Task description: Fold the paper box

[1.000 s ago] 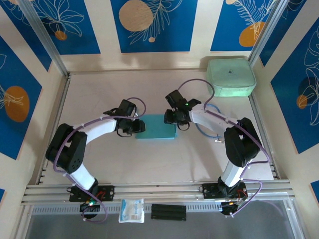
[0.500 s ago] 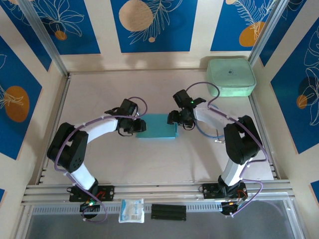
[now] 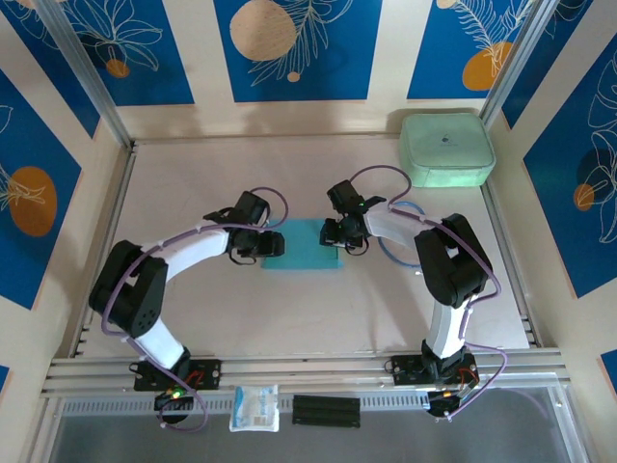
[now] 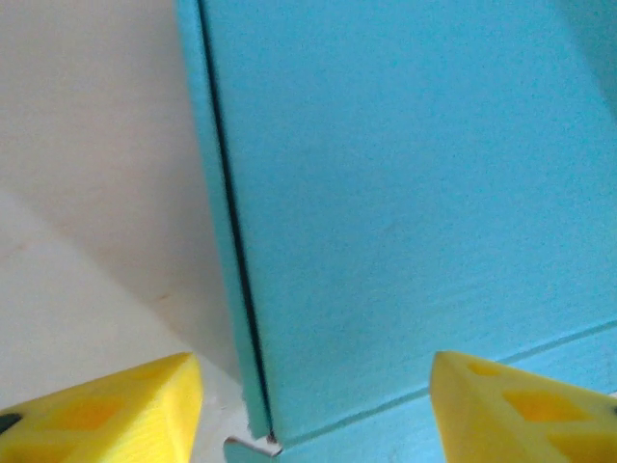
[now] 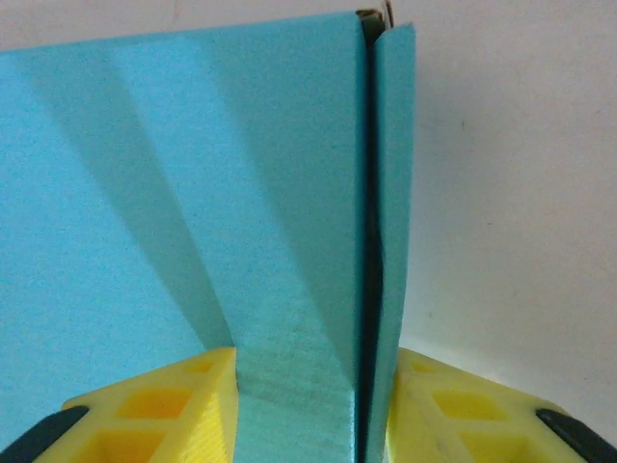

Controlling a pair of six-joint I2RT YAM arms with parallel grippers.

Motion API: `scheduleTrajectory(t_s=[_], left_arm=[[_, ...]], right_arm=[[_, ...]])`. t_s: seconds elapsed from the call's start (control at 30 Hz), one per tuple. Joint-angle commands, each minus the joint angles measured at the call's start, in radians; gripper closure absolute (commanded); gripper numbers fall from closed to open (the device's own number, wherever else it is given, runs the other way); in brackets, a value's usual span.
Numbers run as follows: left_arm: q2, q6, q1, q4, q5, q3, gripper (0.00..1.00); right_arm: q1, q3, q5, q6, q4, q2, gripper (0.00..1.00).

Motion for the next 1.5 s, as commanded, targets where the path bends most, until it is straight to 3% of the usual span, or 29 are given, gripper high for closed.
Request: scheduleTrajectory(t_s=[0.0,0.1,0.27,0.47,0.63,0.8,0.87,0.97,1.07,1.17,1.27,1.37,1.47], left_arm=[[-0.066,0.045,0.001,-0.078,-0.110,0.063,0.30],[-0.045,0.067,0.025,-0.094,-0.160,0.093,0.24],[0.082,0.093,0.073,-0.058,-0.025,0.144,0.21],[0.190,0.068,0.079,0.030,0.104,0.139,0.37],[0.219,-0.009,0.078,0.162,0.209,0.054,0.58],[0.155,-0.055,0.081,0.207,0.222,-0.008,0.60],[0.082,-0.056,0.090,0.178,0.190,-0.019,0.51],[-0.064,-0.069,0.118,0.141,0.147,-0.045,0.29],[-0.191,-0.096,0.174,0.146,0.133,-0.105,0.17],[-0.226,-0.098,0.252,0.136,0.194,-0.155,0.13],[-0.202,-0.111,0.307,0.193,0.361,-0.204,0.11],[-0.154,-0.152,0.327,0.303,0.491,-0.256,0.08],[-0.104,-0.165,0.326,0.361,0.537,-0.268,0.07]], right_arm=[[0.006,-0.027,0.038,-0.024,-0.043,0.018,0.61],[0.008,-0.016,0.042,-0.041,-0.046,0.017,0.63],[0.008,-0.013,0.053,-0.055,-0.039,0.038,0.66],[0.028,-0.022,0.086,-0.083,-0.023,0.094,0.72],[0.044,-0.039,0.041,-0.067,-0.005,0.094,0.73],[0.043,-0.030,-0.094,-0.060,0.032,0.072,0.74],[0.040,-0.029,-0.149,-0.050,0.057,0.047,0.74],[0.037,-0.031,-0.238,-0.033,0.101,0.024,0.75],[0.034,-0.062,-0.211,-0.062,0.139,0.014,0.76],[-0.029,-0.131,-0.316,-0.060,0.228,0.031,0.77],[-0.082,-0.152,-0.439,-0.099,0.264,0.053,0.76],[-0.132,-0.155,-0.512,-0.129,0.271,0.084,0.76],[-0.174,-0.158,-0.596,-0.133,0.283,0.115,0.77]])
